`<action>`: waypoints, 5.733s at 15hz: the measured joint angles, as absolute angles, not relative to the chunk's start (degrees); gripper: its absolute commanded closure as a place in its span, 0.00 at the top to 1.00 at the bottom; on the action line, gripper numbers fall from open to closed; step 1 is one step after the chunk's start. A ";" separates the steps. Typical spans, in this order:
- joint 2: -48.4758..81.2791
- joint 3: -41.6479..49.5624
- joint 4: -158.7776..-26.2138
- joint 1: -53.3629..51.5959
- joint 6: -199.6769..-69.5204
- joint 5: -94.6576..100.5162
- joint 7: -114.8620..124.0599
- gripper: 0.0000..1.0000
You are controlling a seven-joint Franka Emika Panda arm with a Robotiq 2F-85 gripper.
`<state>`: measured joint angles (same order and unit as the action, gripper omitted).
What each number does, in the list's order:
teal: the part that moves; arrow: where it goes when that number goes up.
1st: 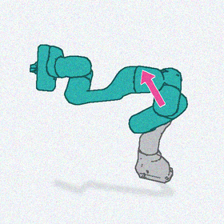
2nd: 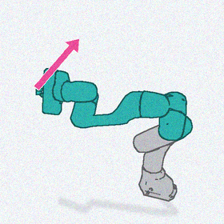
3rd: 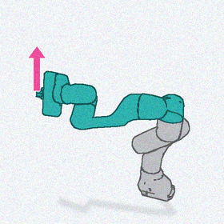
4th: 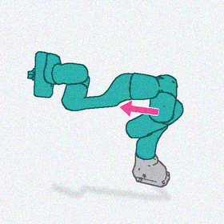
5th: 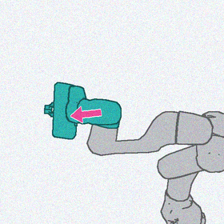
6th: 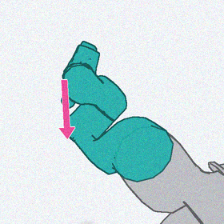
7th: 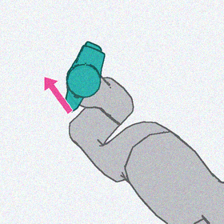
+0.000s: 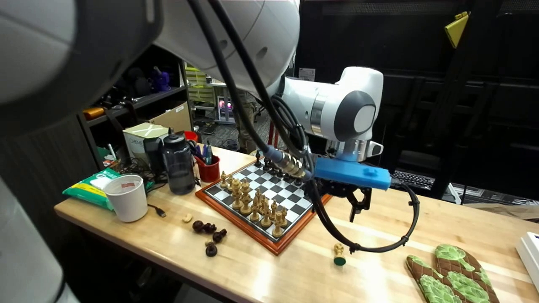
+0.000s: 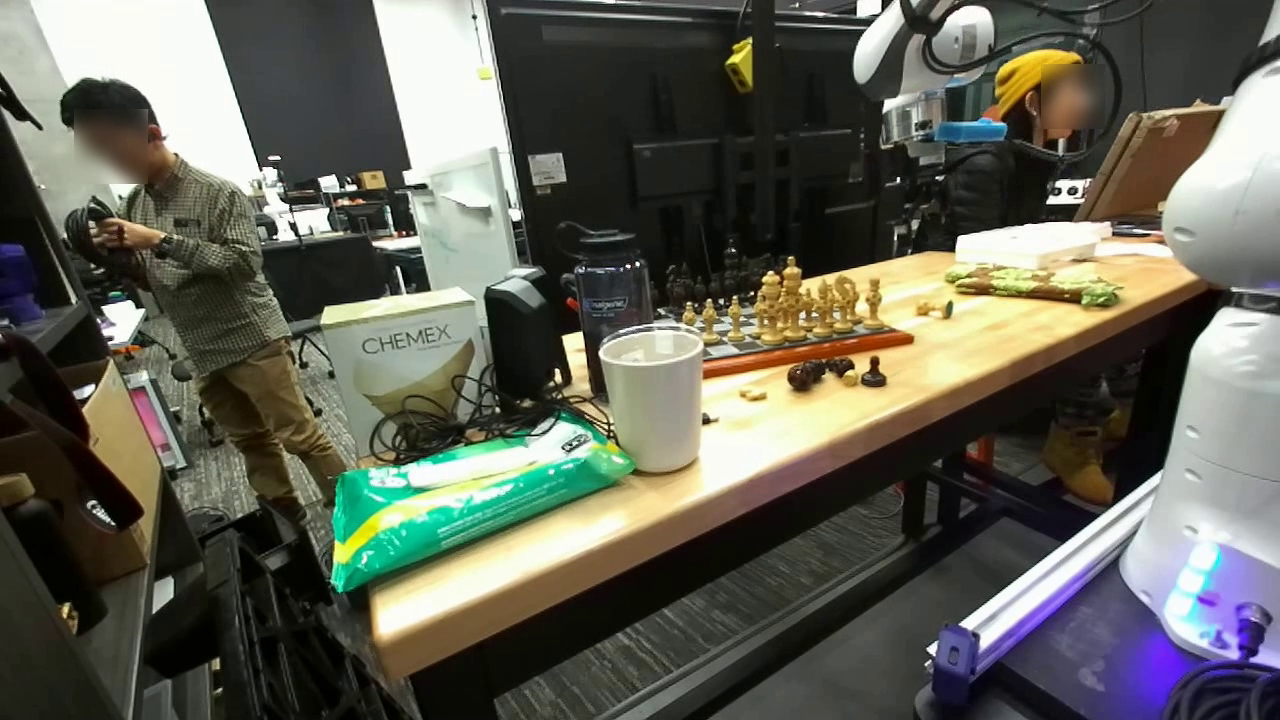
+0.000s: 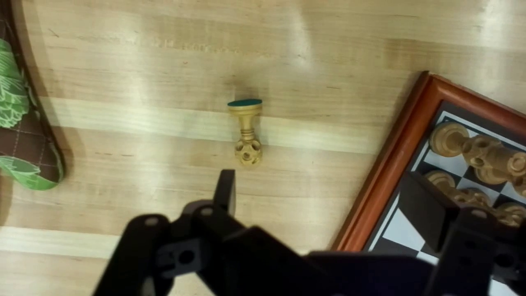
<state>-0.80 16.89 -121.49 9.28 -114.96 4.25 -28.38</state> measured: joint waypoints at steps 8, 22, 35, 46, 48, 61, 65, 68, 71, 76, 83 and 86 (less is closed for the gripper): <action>10.79 15.86 -117.85 13.58 -118.28 0.58 -35.52 1.00; 18.06 12.87 -111.85 16.81 -114.74 2.13 -35.29 1.00; 21.29 10.98 -106.76 16.22 -104.92 7.89 -28.72 1.00; 27.79 9.99 -99.43 16.09 -101.20 11.45 -28.56 0.28; 28.06 9.99 -98.76 16.14 -100.63 11.64 -28.56 0.12; 21.48 8.85 -102.05 16.15 -114.50 10.94 -28.65 0.07; 14.58 8.75 -112.16 16.40 -130.52 8.94 -29.02 0.07; 9.29 8.89 -122.05 16.96 -144.60 6.32 -30.84 0.07; 5.17 8.87 -132.12 17.76 -159.14 -2.25 -37.96 0.07; 0.99 -1.67 -142.61 22.50 -176.13 -28.27 -57.04 0.07; -2.86 -3.67 -138.89 18.24 -176.34 -64.19 -84.70 0.07; -2.42 -0.69 -138.51 18.98 -174.44 -77.13 -98.18 0.07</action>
